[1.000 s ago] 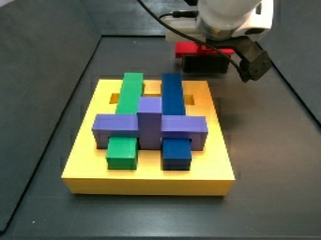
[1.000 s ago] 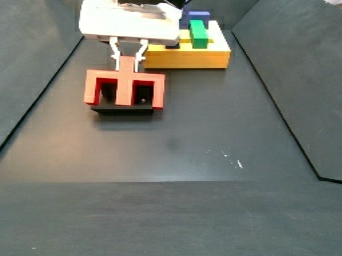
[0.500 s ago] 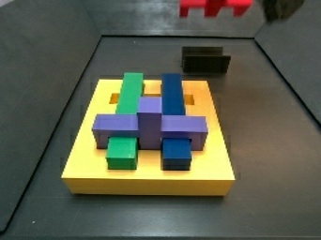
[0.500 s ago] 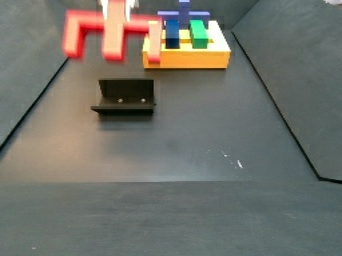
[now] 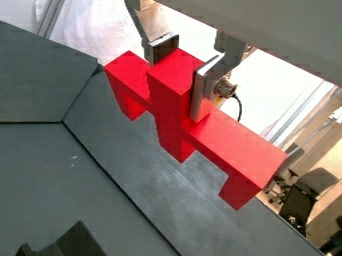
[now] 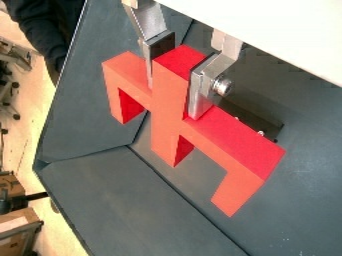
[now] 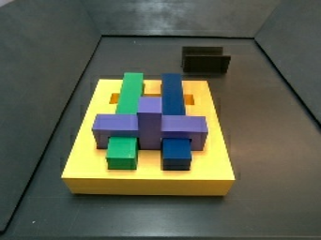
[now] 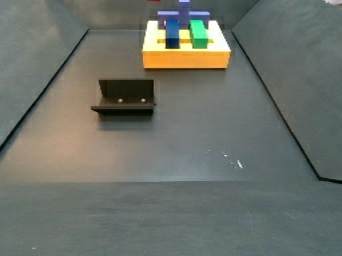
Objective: Pick up the red object. Move up. Place the red object on the fixture. Regrasp the red object. Move to above the board. Insert the red object.
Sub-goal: Move to above the board.
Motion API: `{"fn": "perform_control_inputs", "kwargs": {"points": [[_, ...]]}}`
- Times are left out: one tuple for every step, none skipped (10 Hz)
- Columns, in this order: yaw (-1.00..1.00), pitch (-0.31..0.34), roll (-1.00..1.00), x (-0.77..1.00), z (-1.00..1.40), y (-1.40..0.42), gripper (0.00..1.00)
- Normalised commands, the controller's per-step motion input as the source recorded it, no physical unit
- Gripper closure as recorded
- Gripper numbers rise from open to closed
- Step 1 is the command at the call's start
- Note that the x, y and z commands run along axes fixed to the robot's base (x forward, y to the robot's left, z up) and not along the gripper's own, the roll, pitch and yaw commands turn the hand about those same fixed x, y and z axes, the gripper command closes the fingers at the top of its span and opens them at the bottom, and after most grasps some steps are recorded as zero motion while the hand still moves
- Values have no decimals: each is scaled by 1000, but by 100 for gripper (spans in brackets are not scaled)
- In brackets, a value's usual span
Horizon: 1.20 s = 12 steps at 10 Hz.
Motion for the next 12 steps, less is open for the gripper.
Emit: {"fn": "perform_control_inputs", "kwargs": {"points": [[-38,194,-1000,-877,266,-1400,100],[-33,188,-1000,-907,279,-1400,100],[-21,177,-1000,-942,290,-1400,100],[-3,174,-1000,-958,262,-1400,100],[18,169,-1000,-951,264,-1400,100],[29,164,-1000,-687,180,-973,100],[36,154,-1000,-417,105,-564,100],[41,138,-1000,-243,48,-306,100],[41,105,-1000,-151,28,-133,100],[37,58,-809,-123,21,-70,100],[21,16,-584,-99,7,-22,100],[13,-8,-397,-75,1,-12,100]]}}
